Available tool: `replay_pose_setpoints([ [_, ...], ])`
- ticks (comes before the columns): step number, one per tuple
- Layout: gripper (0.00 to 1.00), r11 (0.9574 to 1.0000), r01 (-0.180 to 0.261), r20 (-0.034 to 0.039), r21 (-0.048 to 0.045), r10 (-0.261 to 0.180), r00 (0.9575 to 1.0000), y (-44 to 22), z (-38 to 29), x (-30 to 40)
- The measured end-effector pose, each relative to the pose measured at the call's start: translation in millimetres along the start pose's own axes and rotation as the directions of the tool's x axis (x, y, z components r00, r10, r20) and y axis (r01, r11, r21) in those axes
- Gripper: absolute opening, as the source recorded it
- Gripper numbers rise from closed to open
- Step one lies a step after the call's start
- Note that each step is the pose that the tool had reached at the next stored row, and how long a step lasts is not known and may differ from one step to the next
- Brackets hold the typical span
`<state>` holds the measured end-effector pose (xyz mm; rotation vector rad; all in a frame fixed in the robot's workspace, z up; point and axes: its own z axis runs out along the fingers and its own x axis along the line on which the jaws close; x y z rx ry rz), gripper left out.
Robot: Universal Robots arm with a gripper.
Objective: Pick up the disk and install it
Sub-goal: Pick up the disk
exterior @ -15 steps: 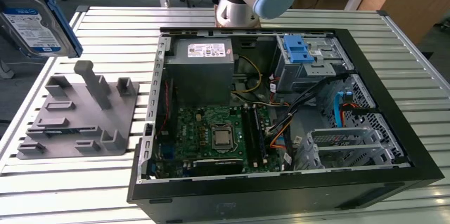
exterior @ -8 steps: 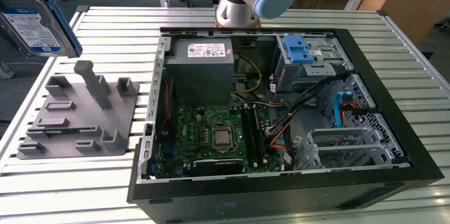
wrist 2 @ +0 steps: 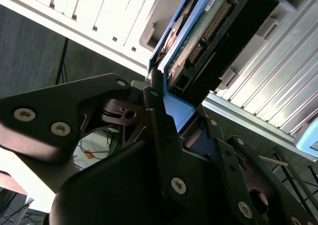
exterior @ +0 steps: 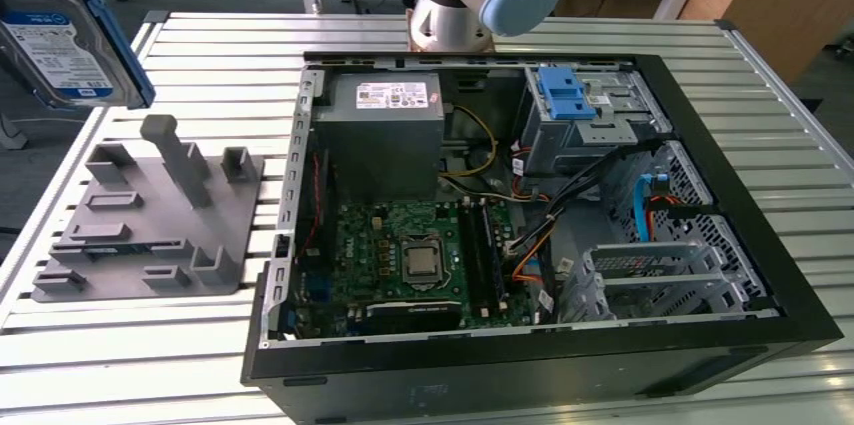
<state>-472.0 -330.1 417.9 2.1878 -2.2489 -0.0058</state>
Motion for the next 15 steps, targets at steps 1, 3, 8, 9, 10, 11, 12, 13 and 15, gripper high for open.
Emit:
replay_pose_setpoints([
  [1,0.36,1.0,0.0,0.0,0.0,0.0,1.0,0.0,-0.4,0.0],
  [3,0.36,1.0,0.0,-0.0001,0.0001,0.0,1.0,0.0,-1.5,0.0],
  [8,0.36,1.0,0.0,-0.0001,0.0001,0.0,1.0,0.0,-4.2,0.0],
  [9,0.36,1.0,0.0,-0.0001,0.0002,0.0,1.0,0.0,-4.7,0.0],
  [10,0.36,1.0,0.0,-0.0001,0.0001,0.0,1.0,0.0,-5.3,0.0],
  [11,0.36,1.0,0.0,-0.0001,0.0002,0.0,1.0,0.0,-5.8,0.0],
  [12,0.36,1.0,0.0,-0.0001,0.0002,0.0,1.0,0.0,-6.4,0.0],
  [13,0.36,1.0,0.0,-0.0001,0.0,0.0,1.0,0.0,-7.3,0.0],
  [15,0.36,1.0,0.0,-0.0001,0.0,0.0,1.0,0.0,-10.7,0.0],
])
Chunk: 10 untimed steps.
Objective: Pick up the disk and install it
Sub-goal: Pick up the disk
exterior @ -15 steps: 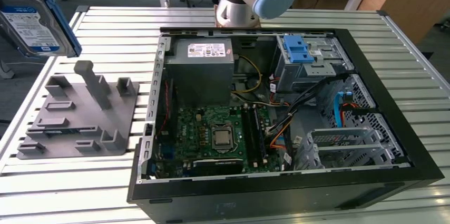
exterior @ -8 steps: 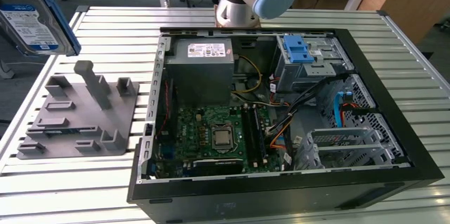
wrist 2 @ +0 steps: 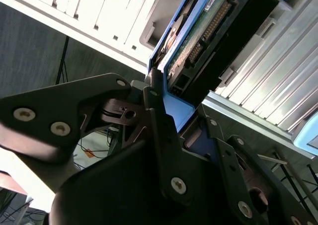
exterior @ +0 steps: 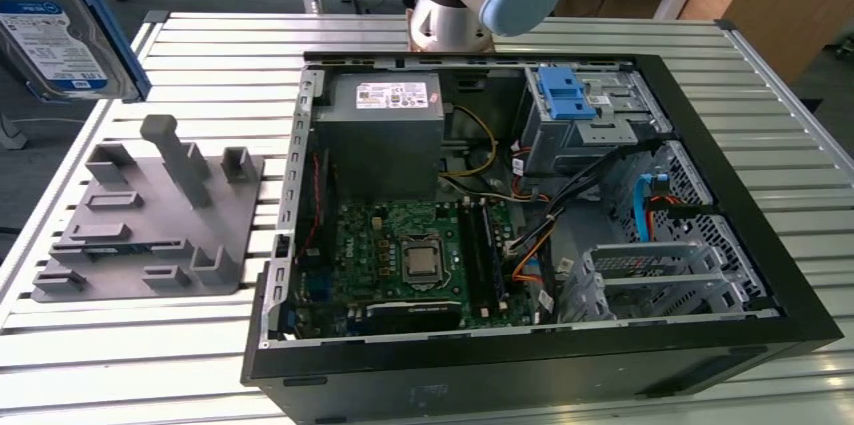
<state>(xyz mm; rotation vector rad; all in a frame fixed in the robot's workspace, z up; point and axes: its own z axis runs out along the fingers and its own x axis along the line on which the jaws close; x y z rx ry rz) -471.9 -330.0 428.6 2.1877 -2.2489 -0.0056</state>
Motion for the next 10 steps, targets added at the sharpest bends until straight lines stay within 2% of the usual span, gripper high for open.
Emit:
replay_pose_setpoints([
  [10,0.36,1.0,0.0,0.0001,0.0002,0.0,1.0,0.2,-27.7,0.0],
])
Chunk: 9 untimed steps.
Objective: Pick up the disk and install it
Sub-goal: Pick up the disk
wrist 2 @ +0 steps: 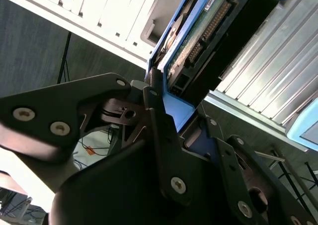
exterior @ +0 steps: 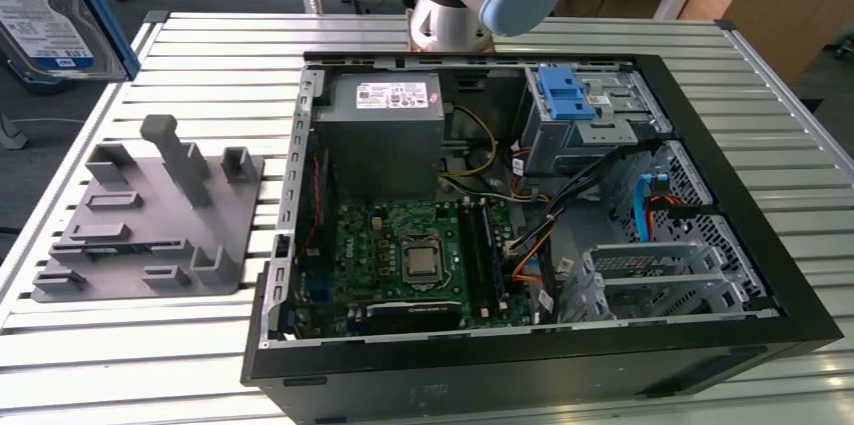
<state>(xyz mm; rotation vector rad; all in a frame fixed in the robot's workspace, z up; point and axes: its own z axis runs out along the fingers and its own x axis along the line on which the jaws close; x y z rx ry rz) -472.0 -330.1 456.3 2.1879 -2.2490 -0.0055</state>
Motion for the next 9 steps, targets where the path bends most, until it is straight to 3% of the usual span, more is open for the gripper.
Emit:
replay_pose_setpoints([
  [9,0.36,1.0,0.0,0.0,0.0,0.0,1.0,0.1,-26.0,0.0],
])
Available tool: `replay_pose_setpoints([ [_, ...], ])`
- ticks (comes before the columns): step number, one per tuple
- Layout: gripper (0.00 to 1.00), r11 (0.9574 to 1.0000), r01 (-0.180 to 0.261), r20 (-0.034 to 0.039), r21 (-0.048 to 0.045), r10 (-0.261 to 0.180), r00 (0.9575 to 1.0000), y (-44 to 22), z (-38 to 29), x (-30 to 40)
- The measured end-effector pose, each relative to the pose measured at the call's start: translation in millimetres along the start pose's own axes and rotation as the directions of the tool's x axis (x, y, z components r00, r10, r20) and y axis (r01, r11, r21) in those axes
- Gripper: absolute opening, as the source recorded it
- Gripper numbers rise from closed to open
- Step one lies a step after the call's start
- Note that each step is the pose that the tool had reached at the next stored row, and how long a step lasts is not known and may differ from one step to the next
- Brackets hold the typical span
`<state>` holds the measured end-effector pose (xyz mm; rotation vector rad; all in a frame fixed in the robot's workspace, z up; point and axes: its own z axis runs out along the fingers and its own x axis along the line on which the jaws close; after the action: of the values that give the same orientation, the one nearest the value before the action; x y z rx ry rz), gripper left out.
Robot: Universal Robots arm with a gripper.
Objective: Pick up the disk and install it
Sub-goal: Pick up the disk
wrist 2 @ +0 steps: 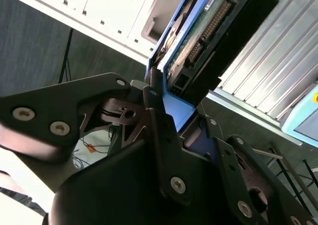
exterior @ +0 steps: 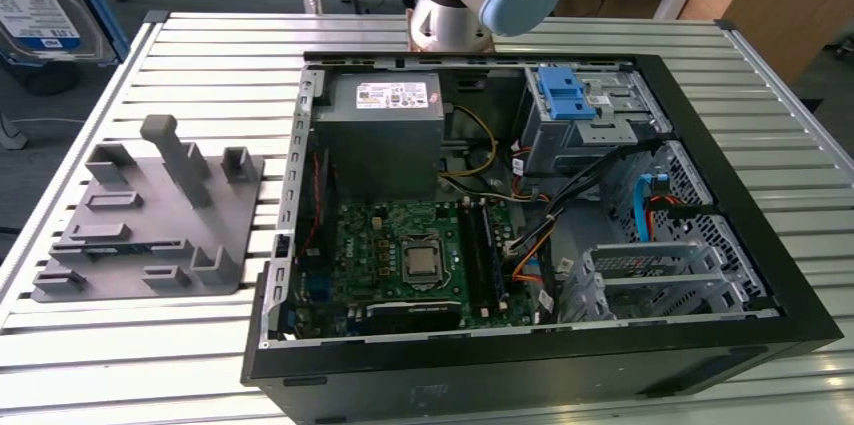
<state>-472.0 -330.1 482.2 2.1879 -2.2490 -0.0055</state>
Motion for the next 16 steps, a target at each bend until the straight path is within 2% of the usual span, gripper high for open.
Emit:
replay_pose_setpoints([
  [9,0.36,1.0,0.0,0.0,-0.0001,0.0,1.0,0.1,-31.1,0.0],
  [11,0.36,1.0,0.0,-0.0001,-0.0002,0.0,1.0,0.2,-33.6,0.0],
  [16,0.36,1.0,0.0,0.0,-0.0002,0.0,1.0,0.1,-33.7,0.0],
])
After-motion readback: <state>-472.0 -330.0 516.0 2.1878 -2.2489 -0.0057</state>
